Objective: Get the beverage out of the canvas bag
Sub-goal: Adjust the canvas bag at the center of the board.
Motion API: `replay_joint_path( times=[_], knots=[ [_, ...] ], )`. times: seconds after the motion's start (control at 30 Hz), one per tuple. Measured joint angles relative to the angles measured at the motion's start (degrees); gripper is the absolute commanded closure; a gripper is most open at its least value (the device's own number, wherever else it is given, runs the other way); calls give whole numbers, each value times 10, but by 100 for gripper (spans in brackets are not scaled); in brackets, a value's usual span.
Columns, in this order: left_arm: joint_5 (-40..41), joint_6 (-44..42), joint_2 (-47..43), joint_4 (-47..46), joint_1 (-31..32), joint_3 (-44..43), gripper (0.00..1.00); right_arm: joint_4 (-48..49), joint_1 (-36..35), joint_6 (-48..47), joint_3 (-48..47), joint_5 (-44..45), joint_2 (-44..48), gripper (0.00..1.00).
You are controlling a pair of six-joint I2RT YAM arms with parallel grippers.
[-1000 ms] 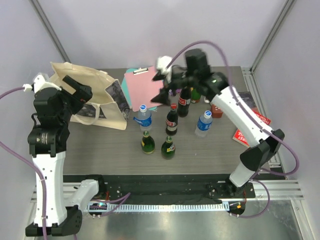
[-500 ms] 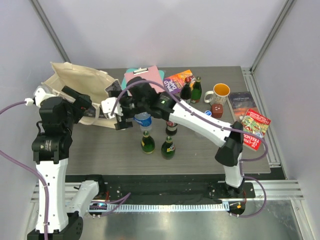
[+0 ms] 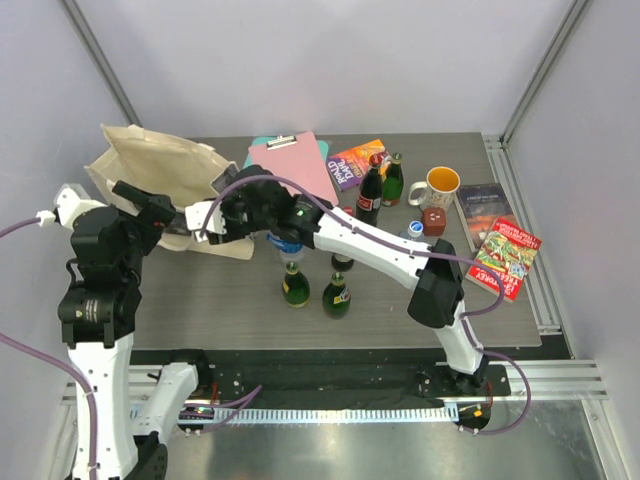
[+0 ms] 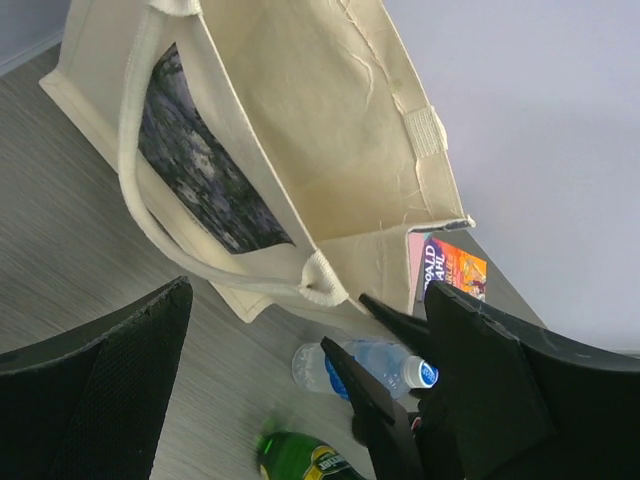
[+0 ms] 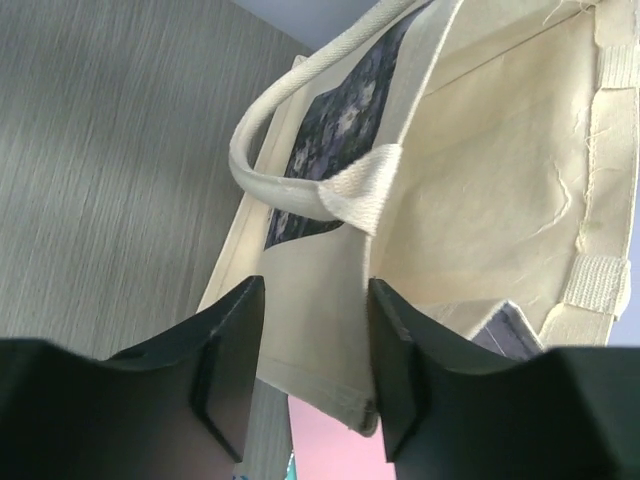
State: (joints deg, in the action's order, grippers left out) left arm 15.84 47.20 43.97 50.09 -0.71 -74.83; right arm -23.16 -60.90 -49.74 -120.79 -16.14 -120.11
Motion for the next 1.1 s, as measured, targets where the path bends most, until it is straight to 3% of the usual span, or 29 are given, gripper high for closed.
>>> replay_joint_path(
  times=[0.2,0.53,1.1],
  knots=[
    [1,-1,14,-1,0,0,2,38,-21,1,88,0,42,78],
    [2,-5,28,-1,0,2,2,52,-69,14,151,0,61,80],
    [38,-43,14,13,-2,67,2,38,-70,44,174,-47,65,82]
  ],
)
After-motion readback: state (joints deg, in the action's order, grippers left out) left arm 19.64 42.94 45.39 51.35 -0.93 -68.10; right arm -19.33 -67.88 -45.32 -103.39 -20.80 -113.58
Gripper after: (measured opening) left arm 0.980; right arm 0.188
